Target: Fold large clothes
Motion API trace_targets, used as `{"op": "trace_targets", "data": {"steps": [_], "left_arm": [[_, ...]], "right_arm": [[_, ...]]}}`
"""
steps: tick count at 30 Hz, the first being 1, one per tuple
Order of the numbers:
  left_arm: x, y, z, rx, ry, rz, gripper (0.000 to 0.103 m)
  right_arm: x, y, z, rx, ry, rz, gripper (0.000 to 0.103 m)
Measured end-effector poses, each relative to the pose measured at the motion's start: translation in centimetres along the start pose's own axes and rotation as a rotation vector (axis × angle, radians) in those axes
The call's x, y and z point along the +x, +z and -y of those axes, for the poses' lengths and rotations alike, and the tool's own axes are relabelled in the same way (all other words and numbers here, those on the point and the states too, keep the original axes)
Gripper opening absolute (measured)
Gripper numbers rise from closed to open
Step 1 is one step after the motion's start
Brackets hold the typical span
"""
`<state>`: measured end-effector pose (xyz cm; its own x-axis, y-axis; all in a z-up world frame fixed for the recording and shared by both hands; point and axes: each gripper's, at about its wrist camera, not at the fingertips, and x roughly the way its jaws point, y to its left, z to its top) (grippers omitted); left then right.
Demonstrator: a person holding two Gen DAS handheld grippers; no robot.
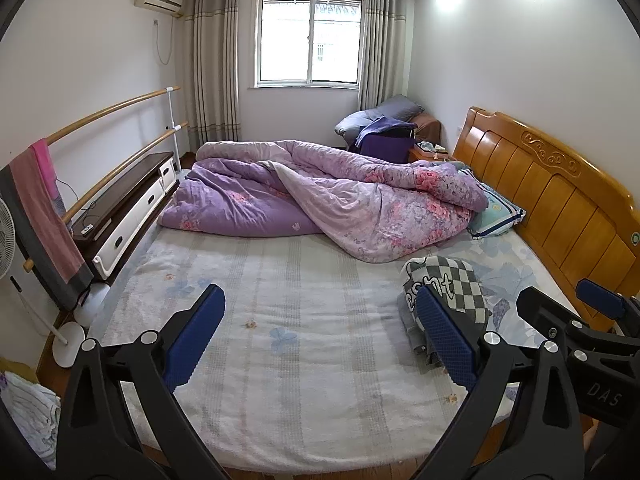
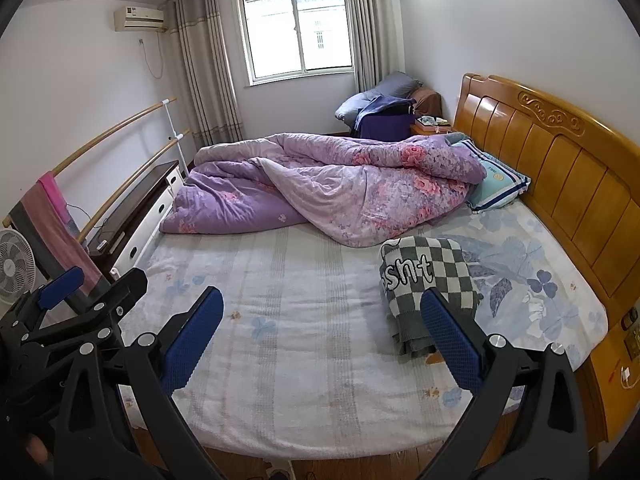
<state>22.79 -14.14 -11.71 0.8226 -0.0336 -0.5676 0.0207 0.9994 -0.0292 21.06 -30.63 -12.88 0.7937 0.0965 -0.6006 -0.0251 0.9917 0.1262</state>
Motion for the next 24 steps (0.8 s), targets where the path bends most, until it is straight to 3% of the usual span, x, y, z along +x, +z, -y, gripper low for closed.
{"op": "trace_targets", "data": {"steps": [24], "left_arm": [[1.6, 0.8, 0.1, -0.002, -0.017, -0.012, 0.097]], "right_arm": [[0.2, 0.5, 0.1, -0.010, -0.007, -0.006, 0.095]]}}
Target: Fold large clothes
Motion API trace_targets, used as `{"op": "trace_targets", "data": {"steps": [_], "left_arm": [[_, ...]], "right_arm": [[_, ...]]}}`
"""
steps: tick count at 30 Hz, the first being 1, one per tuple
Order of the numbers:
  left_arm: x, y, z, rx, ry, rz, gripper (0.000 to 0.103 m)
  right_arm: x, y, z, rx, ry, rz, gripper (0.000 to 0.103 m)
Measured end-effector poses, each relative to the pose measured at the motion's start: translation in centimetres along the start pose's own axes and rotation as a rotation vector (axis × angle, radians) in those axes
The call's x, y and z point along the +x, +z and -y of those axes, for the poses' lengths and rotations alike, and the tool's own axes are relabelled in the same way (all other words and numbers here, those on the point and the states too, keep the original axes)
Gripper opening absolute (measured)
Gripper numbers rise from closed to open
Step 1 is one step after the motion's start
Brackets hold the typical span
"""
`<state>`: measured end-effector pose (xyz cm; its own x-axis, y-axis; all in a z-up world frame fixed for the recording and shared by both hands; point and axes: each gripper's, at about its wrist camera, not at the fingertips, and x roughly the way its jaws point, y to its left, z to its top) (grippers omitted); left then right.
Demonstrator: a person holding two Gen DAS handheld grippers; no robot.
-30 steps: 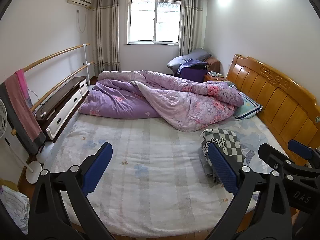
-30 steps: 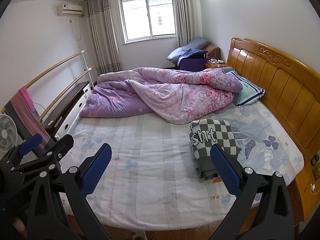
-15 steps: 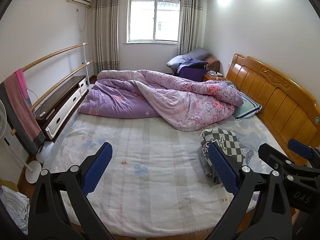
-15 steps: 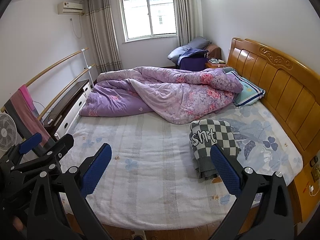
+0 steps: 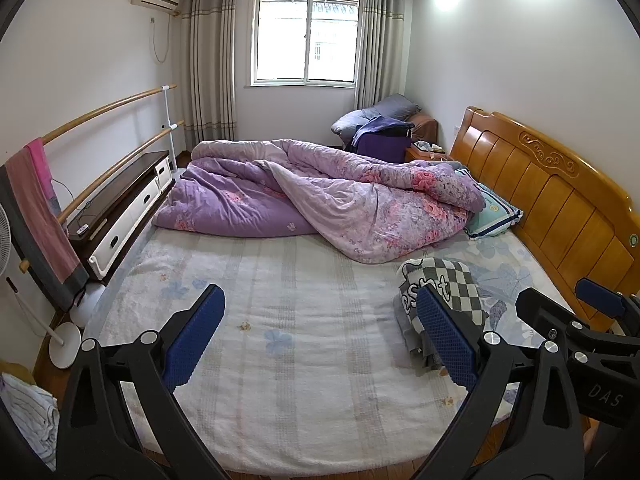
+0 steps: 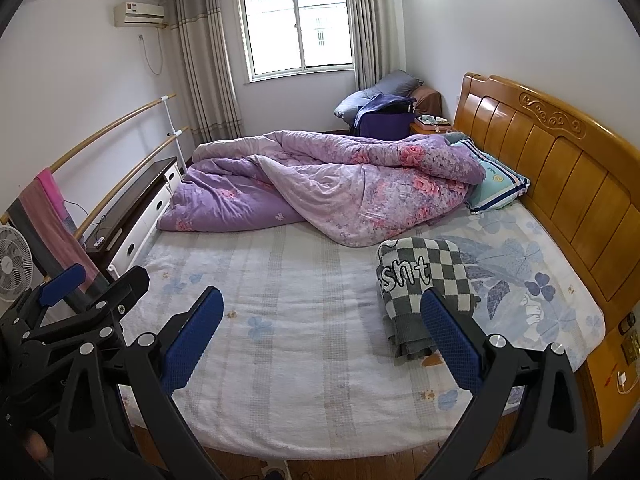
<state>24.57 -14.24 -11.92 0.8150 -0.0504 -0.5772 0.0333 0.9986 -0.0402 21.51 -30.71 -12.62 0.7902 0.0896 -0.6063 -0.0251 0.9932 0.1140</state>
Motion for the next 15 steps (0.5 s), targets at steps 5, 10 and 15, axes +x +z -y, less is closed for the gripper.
{"op": "trace_targets", "data": {"steps": [5, 10, 15], "left_arm": [[0.36, 0.22, 0.14, 0.000, -0.002, -0.007, 0.097], [0.54, 0.27, 0.26, 0.000, -0.003, -0.009, 0.097], [0.47, 0.26, 0.24, 0.000, -0.002, -0.008, 0.097]], "right_arm": [[0.04, -0.02, 0.10, 0.000, -0.001, 0.000, 0.095], [0.05, 0.04, 0.11, 0.001, -0.001, 0.000, 0.095], [0.12, 0.16, 0.26, 0.001, 0.001, -0.002, 0.095]]}}
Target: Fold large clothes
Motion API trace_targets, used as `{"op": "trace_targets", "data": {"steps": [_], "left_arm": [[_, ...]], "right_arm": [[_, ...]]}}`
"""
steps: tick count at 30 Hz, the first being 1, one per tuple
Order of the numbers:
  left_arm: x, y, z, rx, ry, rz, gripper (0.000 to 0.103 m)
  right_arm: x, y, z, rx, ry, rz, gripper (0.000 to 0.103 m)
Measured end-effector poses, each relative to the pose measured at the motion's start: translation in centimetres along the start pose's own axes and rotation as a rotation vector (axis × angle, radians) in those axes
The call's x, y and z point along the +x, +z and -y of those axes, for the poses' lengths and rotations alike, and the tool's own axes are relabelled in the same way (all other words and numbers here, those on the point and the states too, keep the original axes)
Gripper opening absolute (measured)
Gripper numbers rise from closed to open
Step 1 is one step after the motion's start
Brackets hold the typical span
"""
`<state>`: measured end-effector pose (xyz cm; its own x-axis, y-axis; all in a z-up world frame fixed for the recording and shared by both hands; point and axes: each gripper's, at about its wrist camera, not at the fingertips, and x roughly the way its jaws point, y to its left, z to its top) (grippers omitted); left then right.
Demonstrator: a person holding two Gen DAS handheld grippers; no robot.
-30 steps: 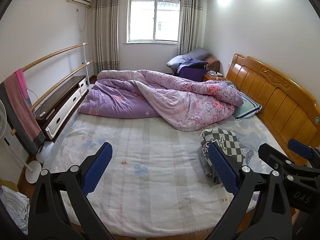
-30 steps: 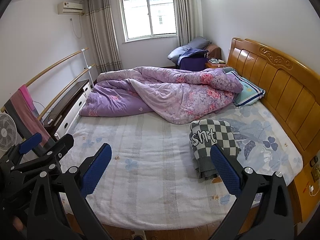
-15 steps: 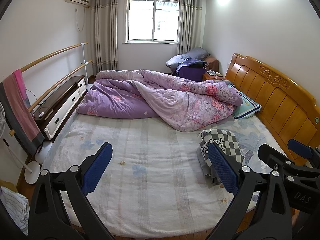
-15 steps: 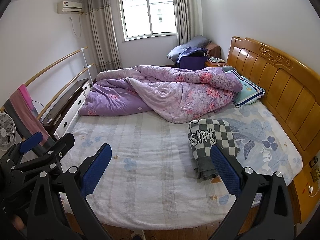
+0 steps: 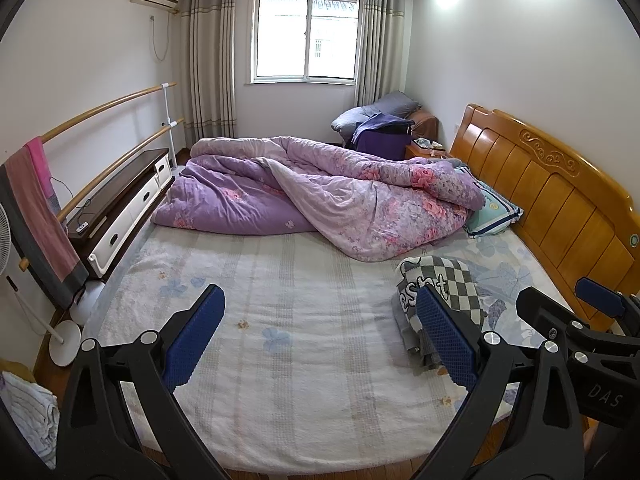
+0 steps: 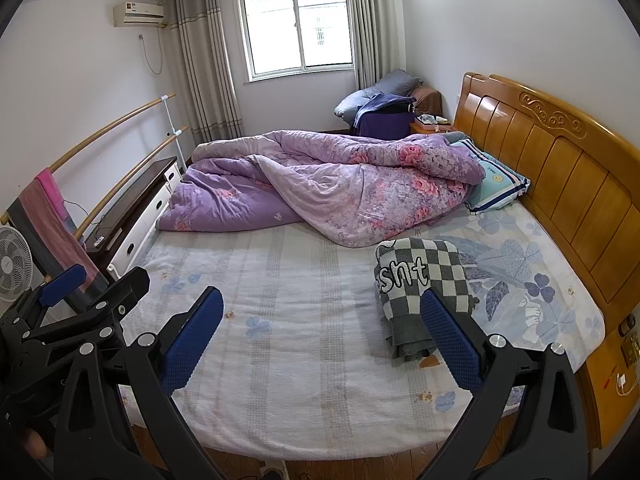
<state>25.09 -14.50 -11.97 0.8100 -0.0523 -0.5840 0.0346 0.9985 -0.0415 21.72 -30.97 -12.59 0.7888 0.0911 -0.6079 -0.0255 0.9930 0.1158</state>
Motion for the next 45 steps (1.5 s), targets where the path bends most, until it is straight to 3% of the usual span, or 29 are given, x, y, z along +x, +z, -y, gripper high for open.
{"op": "trace_targets", "data": {"steps": [45], "left_arm": [[0.5, -1.1, 0.5, -0.009, -0.004, -0.026, 0.097]], "right_arm": [[0.7, -0.7, 1.1, 0.008, 0.002, -0.019, 0.095]]}}
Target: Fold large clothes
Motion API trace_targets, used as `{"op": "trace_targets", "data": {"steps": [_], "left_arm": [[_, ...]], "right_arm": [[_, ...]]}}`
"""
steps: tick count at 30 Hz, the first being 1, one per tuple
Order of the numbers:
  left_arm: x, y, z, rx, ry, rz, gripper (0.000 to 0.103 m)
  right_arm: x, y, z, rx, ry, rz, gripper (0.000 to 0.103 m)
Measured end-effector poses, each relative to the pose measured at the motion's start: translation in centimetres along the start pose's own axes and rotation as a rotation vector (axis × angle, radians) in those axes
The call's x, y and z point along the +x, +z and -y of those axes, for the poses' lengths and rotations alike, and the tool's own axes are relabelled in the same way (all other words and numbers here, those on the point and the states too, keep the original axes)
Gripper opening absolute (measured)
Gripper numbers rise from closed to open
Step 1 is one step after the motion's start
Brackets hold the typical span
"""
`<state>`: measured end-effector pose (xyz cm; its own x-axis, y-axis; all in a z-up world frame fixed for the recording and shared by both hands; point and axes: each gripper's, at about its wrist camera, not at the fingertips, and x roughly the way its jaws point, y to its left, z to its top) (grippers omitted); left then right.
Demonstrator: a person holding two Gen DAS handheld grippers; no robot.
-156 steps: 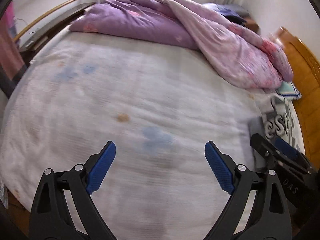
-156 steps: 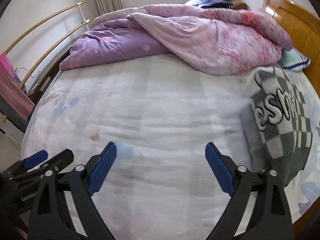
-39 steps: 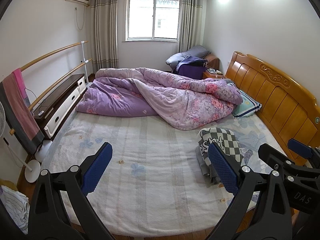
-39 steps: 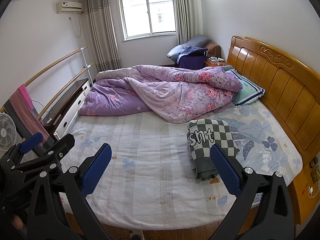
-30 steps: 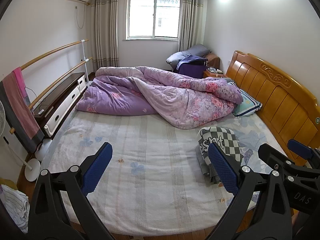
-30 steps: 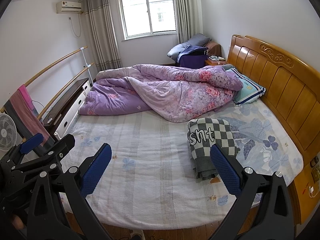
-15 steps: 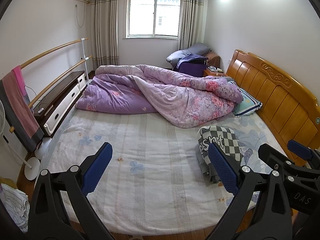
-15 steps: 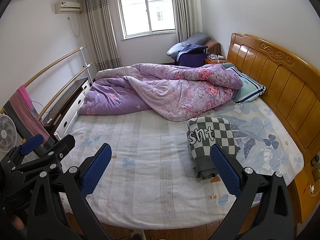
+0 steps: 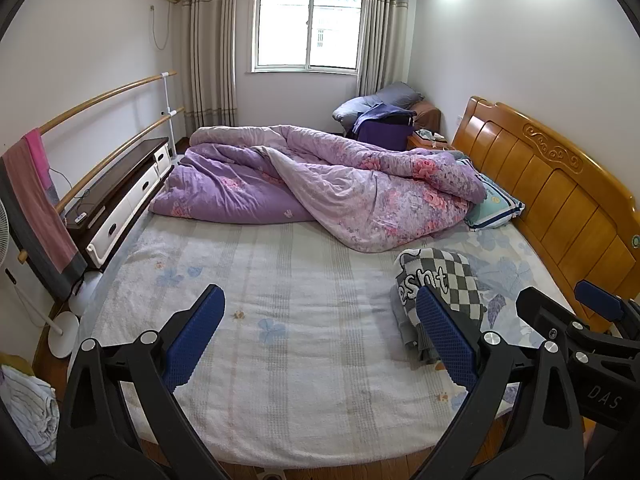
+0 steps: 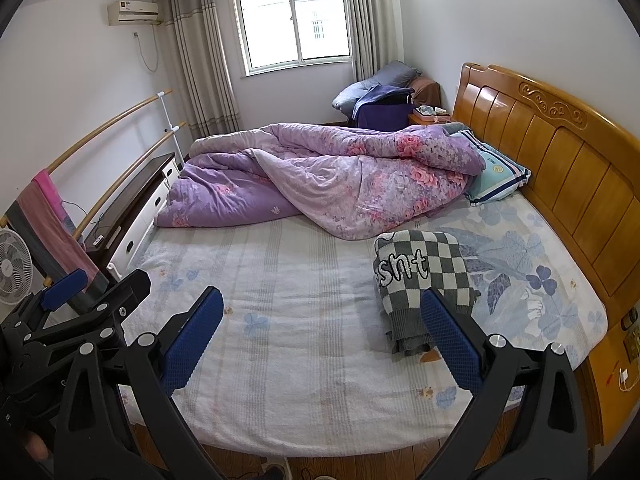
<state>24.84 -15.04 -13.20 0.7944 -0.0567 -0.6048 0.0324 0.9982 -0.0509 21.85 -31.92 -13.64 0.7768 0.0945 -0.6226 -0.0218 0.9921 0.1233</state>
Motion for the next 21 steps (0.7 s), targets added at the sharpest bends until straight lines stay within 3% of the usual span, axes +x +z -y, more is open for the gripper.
{"op": "trace_targets", "data": {"steps": [21], "left_arm": [[0.19, 0.27, 0.07, 0.001, 0.000, -0.003, 0.097]], "right_arm": [[0.35, 0.14, 0.29, 0.000, 0.003, -0.005, 0.095]]}}
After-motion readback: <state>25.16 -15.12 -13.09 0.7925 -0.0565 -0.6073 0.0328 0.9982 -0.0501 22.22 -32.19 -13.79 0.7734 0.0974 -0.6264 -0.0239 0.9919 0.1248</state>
